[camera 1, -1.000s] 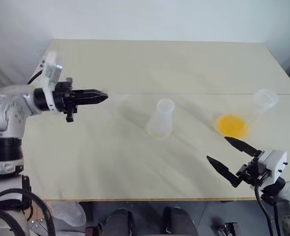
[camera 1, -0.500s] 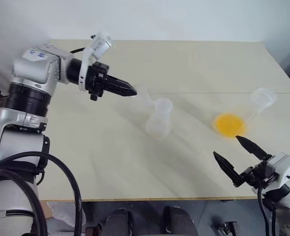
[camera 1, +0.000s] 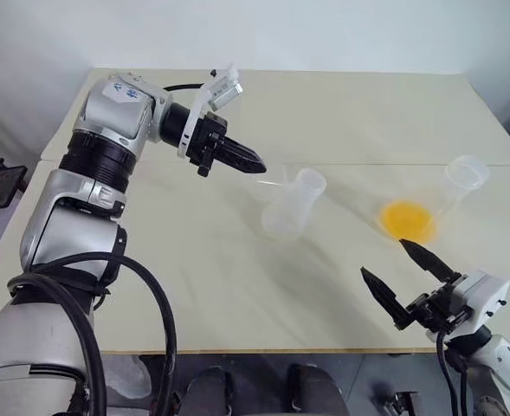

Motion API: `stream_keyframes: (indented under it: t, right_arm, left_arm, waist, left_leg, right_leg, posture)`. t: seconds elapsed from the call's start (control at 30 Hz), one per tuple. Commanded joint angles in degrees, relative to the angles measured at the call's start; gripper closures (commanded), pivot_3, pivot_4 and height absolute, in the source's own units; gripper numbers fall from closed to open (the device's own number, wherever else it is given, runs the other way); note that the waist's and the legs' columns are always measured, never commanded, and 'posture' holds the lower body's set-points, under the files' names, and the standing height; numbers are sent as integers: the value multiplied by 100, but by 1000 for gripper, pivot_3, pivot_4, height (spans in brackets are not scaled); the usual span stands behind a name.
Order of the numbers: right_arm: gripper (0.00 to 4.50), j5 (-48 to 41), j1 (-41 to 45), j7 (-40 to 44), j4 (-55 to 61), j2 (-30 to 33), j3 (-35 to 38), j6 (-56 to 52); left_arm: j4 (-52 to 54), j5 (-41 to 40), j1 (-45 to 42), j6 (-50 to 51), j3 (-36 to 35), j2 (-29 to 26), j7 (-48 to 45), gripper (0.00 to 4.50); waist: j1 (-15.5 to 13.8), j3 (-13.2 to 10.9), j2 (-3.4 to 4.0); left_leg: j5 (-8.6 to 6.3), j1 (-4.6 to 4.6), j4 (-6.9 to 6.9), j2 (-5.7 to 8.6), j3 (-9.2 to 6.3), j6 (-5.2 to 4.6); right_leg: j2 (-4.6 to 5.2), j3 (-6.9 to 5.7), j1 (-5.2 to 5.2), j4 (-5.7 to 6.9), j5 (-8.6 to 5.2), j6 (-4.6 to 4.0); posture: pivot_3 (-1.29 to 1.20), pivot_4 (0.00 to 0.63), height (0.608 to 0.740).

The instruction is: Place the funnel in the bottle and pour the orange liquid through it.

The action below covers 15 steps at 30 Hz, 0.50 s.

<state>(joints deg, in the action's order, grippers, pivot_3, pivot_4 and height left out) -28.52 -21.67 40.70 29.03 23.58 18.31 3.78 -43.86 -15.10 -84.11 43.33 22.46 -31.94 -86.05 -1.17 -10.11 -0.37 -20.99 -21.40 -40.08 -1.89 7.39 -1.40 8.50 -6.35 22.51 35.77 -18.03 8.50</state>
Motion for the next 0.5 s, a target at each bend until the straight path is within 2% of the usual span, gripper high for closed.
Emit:
stream_keyframes:
  t: [0.03, 0.23, 0.5]
  right_arm:
    - [0, -41, -47, -42, 195, -46, 1, 140]
    - [0, -64, 40, -9, 108, 7, 2, 121]
    - [0, -58, 178, 39, 46, 38, -26, 79]
  left_arm:
    - [-208, 193, -350, -265, -107, -194, -614, 4454]
    - [-440, 143, -523, -565, -15, -418, -645, 4454]
    - [29, -497, -509, -232, 297, -585, -645, 4454]
  waist:
    - [5, 0, 0]
    - [-4, -1, -1]
    - [-8, -3, -5]
  left_leg:
    - [0, 0, 0, 0, 0, 0]
    - [0, 0, 0, -1, 0, 0]
    - [0, -3, -4, 0, -21, -1]
  right_leg:
    - [0, 0, 1, 1, 0, 0]
    - [0, 0, 1, 1, 0, 0]
    - [2, 0, 0, 2, 0, 0]
  posture:
    - [0, 150, 740]
    - [0, 150, 740]
    - [0, 150, 740]
